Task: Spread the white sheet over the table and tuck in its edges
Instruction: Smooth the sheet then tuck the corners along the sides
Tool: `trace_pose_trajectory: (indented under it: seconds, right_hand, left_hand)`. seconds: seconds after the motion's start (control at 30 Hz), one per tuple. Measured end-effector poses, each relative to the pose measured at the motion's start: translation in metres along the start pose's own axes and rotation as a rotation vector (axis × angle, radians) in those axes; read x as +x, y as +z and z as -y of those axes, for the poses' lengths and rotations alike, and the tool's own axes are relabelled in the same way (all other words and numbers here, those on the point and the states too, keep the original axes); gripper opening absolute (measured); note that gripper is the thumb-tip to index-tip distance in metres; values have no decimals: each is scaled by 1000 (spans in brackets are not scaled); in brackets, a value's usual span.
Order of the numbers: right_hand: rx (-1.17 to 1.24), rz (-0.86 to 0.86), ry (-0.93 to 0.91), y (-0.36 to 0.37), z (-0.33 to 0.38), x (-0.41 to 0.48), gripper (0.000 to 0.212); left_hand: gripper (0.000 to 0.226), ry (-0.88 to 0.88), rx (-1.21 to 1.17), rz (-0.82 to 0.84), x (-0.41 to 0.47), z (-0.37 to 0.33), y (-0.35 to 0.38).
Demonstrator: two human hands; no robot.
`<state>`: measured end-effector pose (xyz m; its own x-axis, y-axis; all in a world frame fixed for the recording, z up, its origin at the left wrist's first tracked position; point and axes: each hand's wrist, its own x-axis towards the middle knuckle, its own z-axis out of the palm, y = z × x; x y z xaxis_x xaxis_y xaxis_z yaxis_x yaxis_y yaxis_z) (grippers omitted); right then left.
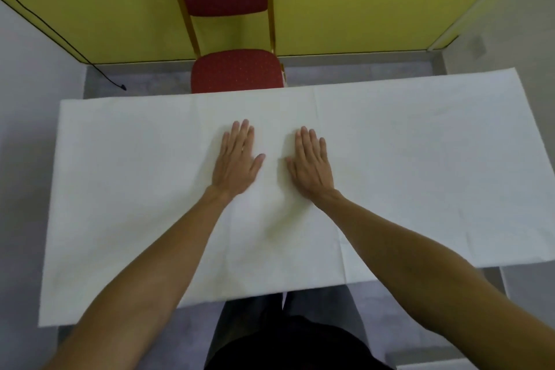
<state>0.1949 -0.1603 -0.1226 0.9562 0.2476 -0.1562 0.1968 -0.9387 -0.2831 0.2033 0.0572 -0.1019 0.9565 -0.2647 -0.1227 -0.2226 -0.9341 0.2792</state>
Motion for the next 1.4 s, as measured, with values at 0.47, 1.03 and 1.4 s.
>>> trace_pose_trajectory:
  seconds: [0.47,1.03,1.4]
  right_hand:
    - [-91,1,-49,7,21,93,75]
    - [-43,-20,-6,4,63,108,73]
    - [-101,-53,-133,26,86,126,77]
  left_hand:
    - [67,11,48,-2,70,56,3]
    - [77,-158,9,-44,43,161,-32]
    - [78,-251,113,-50,-12,292,-64]
